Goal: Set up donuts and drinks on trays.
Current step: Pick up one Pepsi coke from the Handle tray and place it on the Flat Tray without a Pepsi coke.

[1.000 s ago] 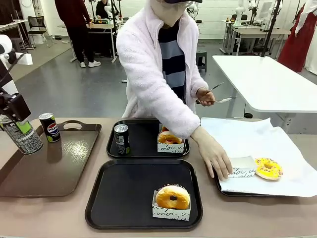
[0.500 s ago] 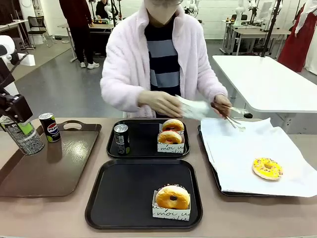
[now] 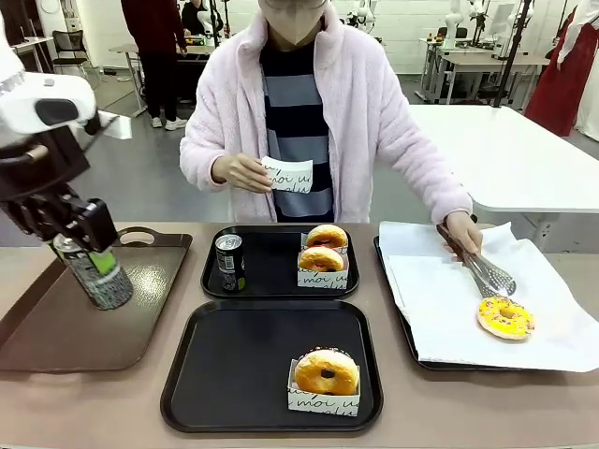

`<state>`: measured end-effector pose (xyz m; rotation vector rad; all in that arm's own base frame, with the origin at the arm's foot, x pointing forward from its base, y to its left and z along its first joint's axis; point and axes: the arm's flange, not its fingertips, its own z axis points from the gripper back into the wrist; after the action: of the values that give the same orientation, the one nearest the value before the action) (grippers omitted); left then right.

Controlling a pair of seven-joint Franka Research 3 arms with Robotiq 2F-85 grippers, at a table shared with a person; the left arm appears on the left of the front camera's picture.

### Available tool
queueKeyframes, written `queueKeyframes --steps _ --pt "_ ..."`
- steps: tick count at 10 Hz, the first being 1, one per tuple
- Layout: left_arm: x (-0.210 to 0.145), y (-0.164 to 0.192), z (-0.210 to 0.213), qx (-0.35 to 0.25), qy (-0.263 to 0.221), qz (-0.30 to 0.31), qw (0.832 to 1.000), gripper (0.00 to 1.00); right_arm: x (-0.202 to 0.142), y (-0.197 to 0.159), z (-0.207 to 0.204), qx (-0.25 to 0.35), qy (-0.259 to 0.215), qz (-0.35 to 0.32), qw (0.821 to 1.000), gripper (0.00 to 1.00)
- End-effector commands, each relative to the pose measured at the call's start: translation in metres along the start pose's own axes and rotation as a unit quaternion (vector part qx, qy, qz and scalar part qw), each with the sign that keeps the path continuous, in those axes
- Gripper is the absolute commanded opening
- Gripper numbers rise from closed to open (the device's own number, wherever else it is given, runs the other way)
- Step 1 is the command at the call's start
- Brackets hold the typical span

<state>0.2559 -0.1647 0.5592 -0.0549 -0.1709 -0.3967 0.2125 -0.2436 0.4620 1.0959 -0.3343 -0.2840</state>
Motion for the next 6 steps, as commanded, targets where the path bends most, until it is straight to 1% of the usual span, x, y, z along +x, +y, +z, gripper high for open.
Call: queueKeyframes --steps 1,3,6 --pt "0.015 -0.022 -0.005 0.001 -0.003 -0.014 1.0 0.59 0.001 0.001 0.0 0.012 -0.007 0.007 1.0 1.0" --pt "0.028 -0.049 -0.015 0.003 0.004 -0.031 1.0 0.59 0.001 0.001 0.0 0.012 -0.007 0.007 1.0 1.0" --pt "0.043 -0.079 -0.03 -0.004 0.033 -0.061 0.998 0.59 0.001 0.001 0.0 0.012 -0.007 0.007 1.0 1.0"
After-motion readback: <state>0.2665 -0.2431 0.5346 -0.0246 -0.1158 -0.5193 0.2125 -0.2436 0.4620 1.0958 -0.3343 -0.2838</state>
